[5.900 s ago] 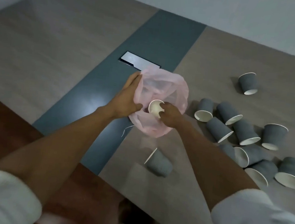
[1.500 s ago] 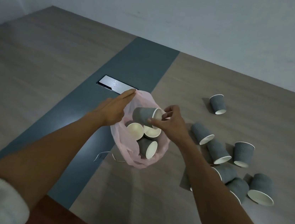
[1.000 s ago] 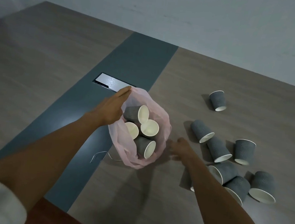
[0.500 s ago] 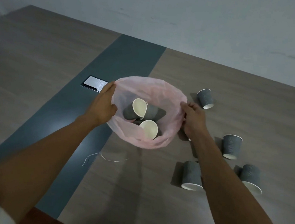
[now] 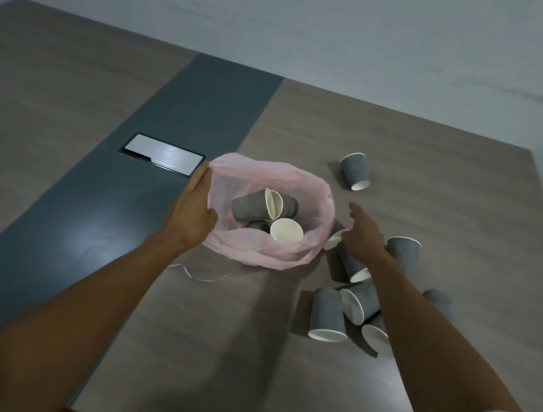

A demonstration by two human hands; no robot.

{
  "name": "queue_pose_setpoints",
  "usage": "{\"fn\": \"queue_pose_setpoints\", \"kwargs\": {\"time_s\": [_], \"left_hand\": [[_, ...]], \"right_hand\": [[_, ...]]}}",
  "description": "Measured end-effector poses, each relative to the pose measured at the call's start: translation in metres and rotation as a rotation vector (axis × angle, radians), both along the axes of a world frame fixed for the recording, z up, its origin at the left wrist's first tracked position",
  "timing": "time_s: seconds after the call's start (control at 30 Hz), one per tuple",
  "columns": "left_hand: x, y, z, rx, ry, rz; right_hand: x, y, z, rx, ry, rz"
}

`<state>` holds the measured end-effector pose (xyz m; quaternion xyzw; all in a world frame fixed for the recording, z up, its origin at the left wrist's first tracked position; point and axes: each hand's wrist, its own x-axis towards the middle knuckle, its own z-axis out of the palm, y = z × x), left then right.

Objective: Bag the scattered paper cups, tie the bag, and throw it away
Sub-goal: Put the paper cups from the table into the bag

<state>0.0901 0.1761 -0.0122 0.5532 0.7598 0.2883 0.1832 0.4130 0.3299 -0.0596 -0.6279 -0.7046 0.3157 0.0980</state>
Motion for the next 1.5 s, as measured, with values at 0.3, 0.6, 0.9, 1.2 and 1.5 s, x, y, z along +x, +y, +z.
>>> {"fn": "queue_pose_setpoints", "kwargs": {"time_s": [0.3, 0.6, 0.9, 1.2, 1.5], "left_hand": [[-0.004, -0.014, -0.002, -0.044, 0.059, 0.022], [0.005, -0.020, -0.006, -0.107, -0.117, -0.095], [0.023, -0.019, 0.003, -0.111, -0.226, -0.139], [0.028, -0.019, -0.009, -0.114, -0.164, -0.062], [0.039, -0.022, -0.010, -0.055, -0.170, -0.005]], "right_hand": [[-0.014, 0.015, -0.045, 0.226, -0.364, 0.131], [-0.031, 0.023, 0.003, 0.301, 0.737, -0.578], [-0.077, -0.039, 0.022, -0.284, 0.740, 0.191], [-0.001, -0.035, 0.008, -0.103, 0.300, 0.095], [0.029, -0.093, -0.003, -0.194, -0.564, 0.699]]}}
